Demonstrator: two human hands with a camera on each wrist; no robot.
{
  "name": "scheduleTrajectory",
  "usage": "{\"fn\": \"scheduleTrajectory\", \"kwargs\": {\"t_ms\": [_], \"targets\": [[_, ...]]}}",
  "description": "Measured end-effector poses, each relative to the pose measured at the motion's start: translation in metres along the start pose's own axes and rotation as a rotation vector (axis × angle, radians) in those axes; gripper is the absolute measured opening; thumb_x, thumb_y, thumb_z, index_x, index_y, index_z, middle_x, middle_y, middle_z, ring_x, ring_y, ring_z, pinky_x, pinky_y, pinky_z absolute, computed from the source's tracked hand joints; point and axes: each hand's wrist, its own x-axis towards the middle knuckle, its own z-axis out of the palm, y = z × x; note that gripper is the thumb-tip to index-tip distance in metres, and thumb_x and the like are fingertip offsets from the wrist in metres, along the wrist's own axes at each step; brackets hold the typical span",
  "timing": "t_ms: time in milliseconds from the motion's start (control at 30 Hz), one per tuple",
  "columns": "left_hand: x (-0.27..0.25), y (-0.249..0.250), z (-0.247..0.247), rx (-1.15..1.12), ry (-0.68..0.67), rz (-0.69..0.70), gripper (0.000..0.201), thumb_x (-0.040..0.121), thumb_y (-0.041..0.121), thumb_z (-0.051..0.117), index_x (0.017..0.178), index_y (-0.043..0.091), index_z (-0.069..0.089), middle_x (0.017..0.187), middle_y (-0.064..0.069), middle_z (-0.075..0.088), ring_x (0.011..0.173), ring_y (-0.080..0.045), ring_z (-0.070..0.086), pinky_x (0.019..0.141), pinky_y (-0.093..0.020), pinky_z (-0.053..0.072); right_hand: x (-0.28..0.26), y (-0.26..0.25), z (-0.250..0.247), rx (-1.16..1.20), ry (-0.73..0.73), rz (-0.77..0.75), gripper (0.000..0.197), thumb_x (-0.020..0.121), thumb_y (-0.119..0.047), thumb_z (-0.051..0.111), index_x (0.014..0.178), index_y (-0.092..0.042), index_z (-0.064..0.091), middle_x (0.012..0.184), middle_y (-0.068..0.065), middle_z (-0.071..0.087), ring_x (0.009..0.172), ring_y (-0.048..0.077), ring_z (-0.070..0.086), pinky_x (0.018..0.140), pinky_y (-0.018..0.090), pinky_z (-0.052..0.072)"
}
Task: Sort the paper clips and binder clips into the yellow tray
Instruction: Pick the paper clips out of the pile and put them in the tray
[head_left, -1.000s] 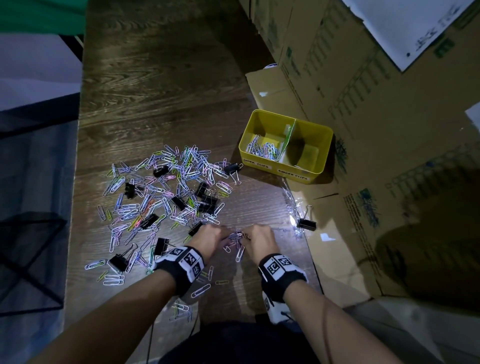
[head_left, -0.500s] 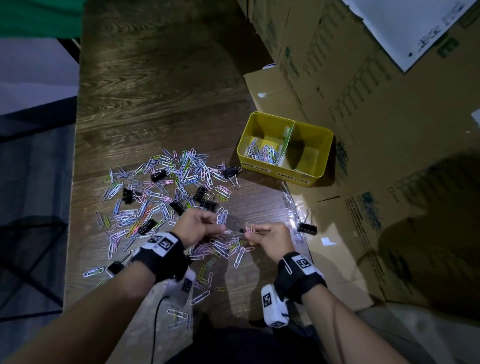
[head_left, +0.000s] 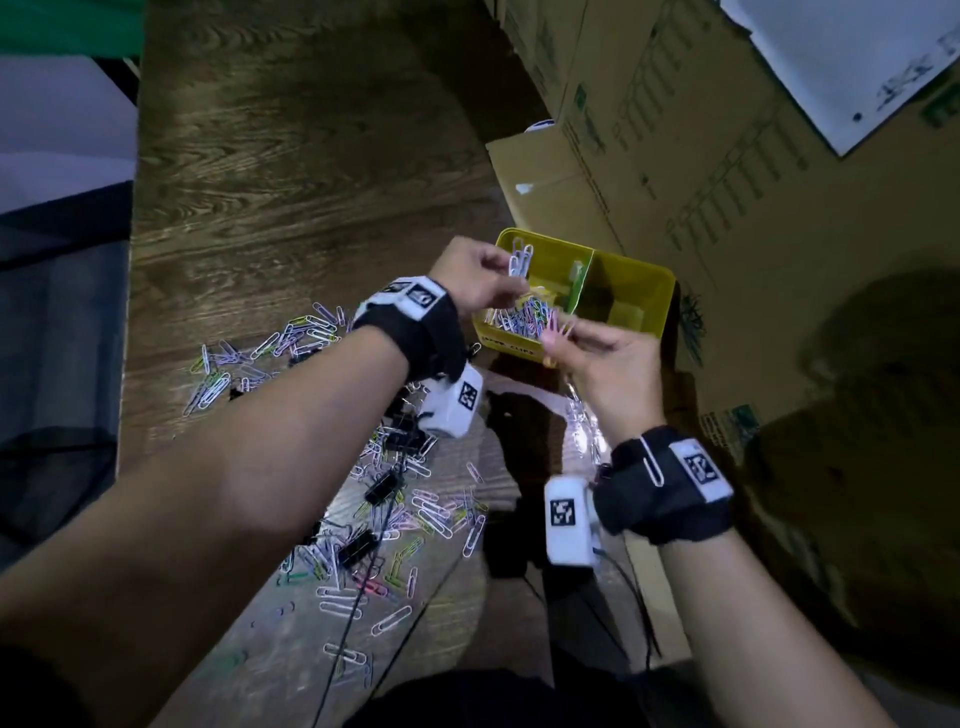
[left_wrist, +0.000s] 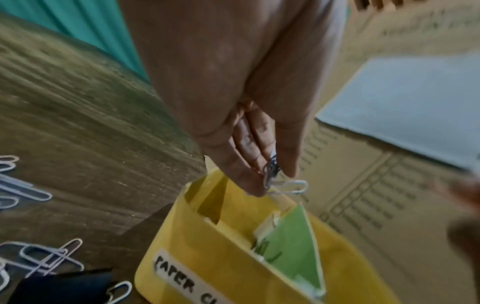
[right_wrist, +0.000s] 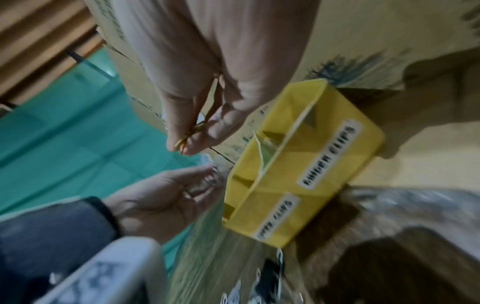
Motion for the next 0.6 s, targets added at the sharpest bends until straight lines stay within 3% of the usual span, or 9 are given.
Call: {"fn": "scheduleTrajectory", "kwargs": {"t_ms": [100, 200, 267, 333, 433, 500, 567, 600], "targets": [[0.022, -0.011, 0.009, 0.357, -0.061, 0.021, 0.021, 0.071, 0.012, 0.078, 0.09, 0.009, 0.071, 0.081, -0.008, 0.07, 0.066, -0.015, 0.062, 0.073, -0.032, 0.056, 0.036, -0.013, 0.002, -0.076, 0.063, -0.065, 0.034, 0.072, -0.005, 0.079, 0.104, -0.001, 0.07, 0.093, 0.005, 0.072, 0.076, 0.005, 0.066, 0.076, 0.021, 0.055], [0.026, -0.019, 0.008, 0.521, -0.039, 0.036, 0.029, 0.074, 0.024, 0.076, 0.102, 0.017, 0.071, 0.095, -0.003, 0.072, 0.08, -0.014, 0.064, 0.086, -0.03, 0.053, 0.07, -0.021, 0.004, -0.32, 0.115, -0.128, 0.031, 0.071, -0.015, 0.082, 0.1, -0.008, 0.074, 0.084, -0.004, 0.071, 0.075, 0.003, 0.064, 0.078, 0.019, 0.053], [0.019, -0.022, 0.004, 0.499, 0.045, 0.1, 0.022, 0.079, 0.023, 0.071, 0.101, 0.019, 0.071, 0.095, -0.001, 0.071, 0.078, -0.011, 0.062, 0.085, -0.028, 0.052, 0.087, -0.022, 0.007, -0.532, 0.116, -0.157, 0.03, 0.074, -0.021, 0.08, 0.101, -0.012, 0.074, 0.09, 0.0, 0.073, 0.08, 0.006, 0.063, 0.085, 0.017, 0.049], [0.004, -0.027, -0.003, 0.396, 0.137, 0.185, 0.014, 0.082, 0.019, 0.067, 0.095, 0.019, 0.072, 0.083, 0.001, 0.07, 0.072, -0.009, 0.061, 0.081, -0.027, 0.054, 0.099, -0.021, 0.015, -0.712, 0.065, -0.182, 0.028, 0.078, -0.022, 0.077, 0.103, -0.013, 0.073, 0.098, 0.006, 0.073, 0.086, 0.009, 0.06, 0.087, 0.013, 0.042], [-0.029, -0.043, -0.014, 0.485, 0.179, 0.331, 0.015, 0.084, 0.012, 0.062, 0.094, 0.016, 0.072, 0.082, -0.001, 0.071, 0.069, -0.009, 0.061, 0.072, -0.007, 0.044, 0.113, -0.012, 0.032, -0.905, -0.076, -0.149, 0.029, 0.082, -0.023, 0.073, 0.109, -0.014, 0.07, 0.105, 0.009, 0.07, 0.096, 0.018, 0.062, 0.094, 0.02, 0.046], [-0.053, -0.06, -0.017, 0.727, -0.005, 0.437, 0.022, 0.086, 0.007, 0.056, 0.103, 0.013, 0.069, 0.099, -0.005, 0.07, 0.085, -0.018, 0.064, 0.079, -0.009, 0.04, 0.114, -0.008, 0.039, -1.007, -0.181, -0.109, 0.038, 0.081, -0.022, 0.074, 0.118, -0.016, 0.065, 0.117, 0.009, 0.066, 0.099, 0.02, 0.063, 0.088, 0.022, 0.049], [-0.074, -0.084, -0.013, 0.971, -0.295, 0.468, 0.036, 0.085, 0.006, 0.051, 0.118, 0.017, 0.059, 0.122, -0.006, 0.06, 0.105, -0.022, 0.059, 0.092, -0.027, 0.046, 0.108, -0.006, 0.043, -1.056, -0.225, -0.127, 0.045, 0.082, -0.018, 0.073, 0.125, -0.017, 0.06, 0.128, 0.009, 0.06, 0.107, 0.022, 0.061, 0.09, 0.025, 0.047], [-0.084, -0.096, -0.009, 1.064, -0.419, 0.456, 0.044, 0.084, 0.006, 0.049, 0.126, 0.021, 0.052, 0.132, -0.006, 0.051, 0.113, -0.024, 0.055, 0.092, -0.036, 0.048, 0.102, -0.006, 0.044, -1.051, -0.229, -0.162, 0.045, 0.083, -0.018, 0.071, 0.127, -0.018, 0.059, 0.131, 0.009, 0.058, 0.112, 0.023, 0.059, 0.094, 0.027, 0.045]]}}
